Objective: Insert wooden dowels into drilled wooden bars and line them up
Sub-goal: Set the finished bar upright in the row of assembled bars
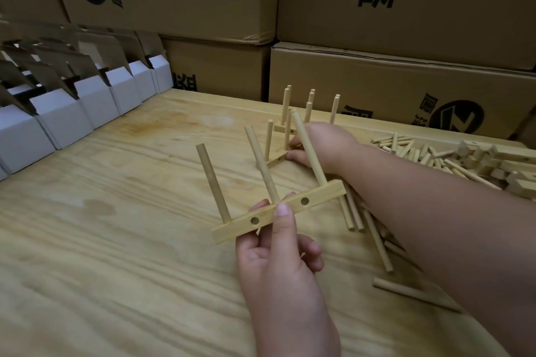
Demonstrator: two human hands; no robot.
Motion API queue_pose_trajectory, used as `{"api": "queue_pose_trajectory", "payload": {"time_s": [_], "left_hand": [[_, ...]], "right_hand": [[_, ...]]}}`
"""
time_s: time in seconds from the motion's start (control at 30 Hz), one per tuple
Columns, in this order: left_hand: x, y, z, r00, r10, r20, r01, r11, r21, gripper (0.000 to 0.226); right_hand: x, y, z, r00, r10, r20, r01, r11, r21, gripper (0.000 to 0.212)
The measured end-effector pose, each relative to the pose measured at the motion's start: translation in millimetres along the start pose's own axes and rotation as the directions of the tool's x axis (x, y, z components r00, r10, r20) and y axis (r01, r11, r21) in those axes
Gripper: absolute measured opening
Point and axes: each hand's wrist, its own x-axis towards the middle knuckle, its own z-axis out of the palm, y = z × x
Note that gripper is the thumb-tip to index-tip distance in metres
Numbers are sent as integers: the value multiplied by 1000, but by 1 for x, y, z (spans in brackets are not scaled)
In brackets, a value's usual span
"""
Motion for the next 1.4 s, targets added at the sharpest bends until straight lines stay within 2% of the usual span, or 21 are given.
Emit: {"api": "queue_pose_trajectory", "payload": {"time_s": [0.23, 0.3, 0.4, 0.5, 0.63, 0.73, 0.83, 0.97, 1.07, 1.13, 1.2, 1.33, 1.4], "left_hand": [[-3, 1, 2, 1000, 18, 8, -18, 1000, 0, 33], [-3, 0, 1, 1000, 14, 13, -14, 1000, 11, 26], [-2, -1, -1, 1000, -4, 20, 4, 1000, 16, 13], [-1, -1, -1, 1000, -6, 20, 6, 1000, 12, 10], [-1, 0, 0, 999, 19, 29, -19, 1000, 24, 33], [-1, -1, 0, 999, 20, 27, -21, 999, 28, 37], [0, -3, 0, 1000, 13, 21, -14, 1000, 27, 33], [1, -5, -3, 1000, 0, 14, 0, 1000, 20, 16], [2, -5, -2, 1000, -1, 6, 1, 1000, 21, 13], [2, -5, -2, 1000, 3, 2, -3, 1000, 28, 13], [0, -6, -2, 1000, 6, -4, -6, 999, 31, 13], [0, -6, 0, 1000, 0, -16, 1, 1000, 30, 13], [0, -6, 0, 1000, 9, -19, -8, 1000, 30, 13]], "right_hand": [[-11, 8, -6, 987, 144, -76, -158, 959, -234, 44], [-10, 2, -6, 980, 171, -99, -191, 949, -251, 42], [-5, -9, -3, 972, 185, -143, -218, 937, -272, 28], [3, -20, 0, 968, 194, -158, -238, 910, -340, 23], [13, -25, 1, 973, 176, -148, -222, 887, -404, 32], [17, -21, 4, 970, 193, -145, -236, 881, -409, 32], [17, -17, 2, 967, 216, -132, -251, 883, -395, 29], [10, -13, -3, 971, 213, -111, -239, 896, -374, 20], [1, -8, -3, 954, 227, -194, -267, 940, -214, 19], [-6, 3, -5, 895, 305, -325, -328, 945, -16, 30], [-14, 24, -9, 830, 398, -390, -364, 917, 161, 29], [-22, 60, -11, 843, 424, -332, -349, 899, 263, 43], [-19, 69, -10, 843, 491, -220, -398, 844, 360, 57]]}}
